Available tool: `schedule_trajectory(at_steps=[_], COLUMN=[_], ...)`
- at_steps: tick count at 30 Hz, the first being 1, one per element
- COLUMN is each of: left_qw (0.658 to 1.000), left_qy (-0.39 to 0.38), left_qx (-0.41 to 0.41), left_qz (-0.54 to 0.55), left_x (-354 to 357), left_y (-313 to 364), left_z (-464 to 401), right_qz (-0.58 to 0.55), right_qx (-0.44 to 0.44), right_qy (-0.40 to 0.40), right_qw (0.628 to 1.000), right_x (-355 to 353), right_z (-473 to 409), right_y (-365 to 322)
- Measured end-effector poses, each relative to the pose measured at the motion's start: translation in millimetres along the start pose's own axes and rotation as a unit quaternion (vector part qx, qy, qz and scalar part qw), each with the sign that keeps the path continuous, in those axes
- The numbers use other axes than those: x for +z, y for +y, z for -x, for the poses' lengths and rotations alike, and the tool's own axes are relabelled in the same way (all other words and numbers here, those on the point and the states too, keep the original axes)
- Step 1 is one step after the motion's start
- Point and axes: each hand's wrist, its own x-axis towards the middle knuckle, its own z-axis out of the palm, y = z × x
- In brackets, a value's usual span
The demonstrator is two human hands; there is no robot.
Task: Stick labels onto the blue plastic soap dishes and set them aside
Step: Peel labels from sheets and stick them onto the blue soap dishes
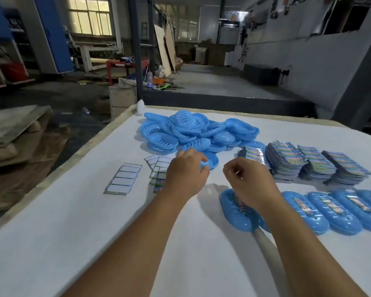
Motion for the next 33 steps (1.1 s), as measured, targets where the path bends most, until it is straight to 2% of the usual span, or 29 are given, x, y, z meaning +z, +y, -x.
schedule_trajectory(at_steps=[3,6,9,14,19,22,25,28,30,33], left_qw=[0.994,0.991,0.991,0.998,0.999,0.994,0.977,0.949,0.918,0.852], left_qy=[-0.028,-0.049,-0.032,-0.015,-0.024,0.008,0.058,0.064,0.046,0.012], left_qx=[0.067,0.077,0.075,0.052,0.008,-0.030,-0.071,-0.138,-0.199,-0.286], left_qz=[-0.082,-0.101,-0.109,-0.038,0.047,0.107,0.191,0.277,0.341,0.438], left_x=[14.5,24.3,25.4,19.9,4.3,-0.5,-2.8,-7.1,-9.4,-12.7], left_y=[-4.9,-8.0,-8.7,-1.4,-0.8,-6.1,-9.1,-12.0,-10.9,-4.8], left_z=[-5.3,-8.5,-11.4,-8.4,-5.7,-6.6,-8.7,-11.0,-10.2,-7.0], right_qz=[-0.017,-0.031,-0.051,-0.082,-0.203,-0.250,-0.227,-0.187,-0.151,-0.105], right_qx=[-0.002,-0.013,-0.014,-0.023,-0.006,0.032,0.070,0.084,0.083,0.090], right_qy=[0.034,0.043,0.044,0.028,0.003,-0.007,0.003,0.036,0.047,0.057], right_qw=[0.999,0.999,0.998,0.996,0.979,0.968,0.971,0.978,0.984,0.989], right_x=[4.2,8.5,8.6,13.8,33.3,48.8,54.0,52.5,50.4,44.5], right_z=[-2.0,0.2,-1.9,0.8,10.0,16.4,18.9,18.7,16.9,14.0], right_y=[5.7,10.0,10.7,-1.7,-28.1,-37.5,-35.5,-30.5,-26.3,-17.1])
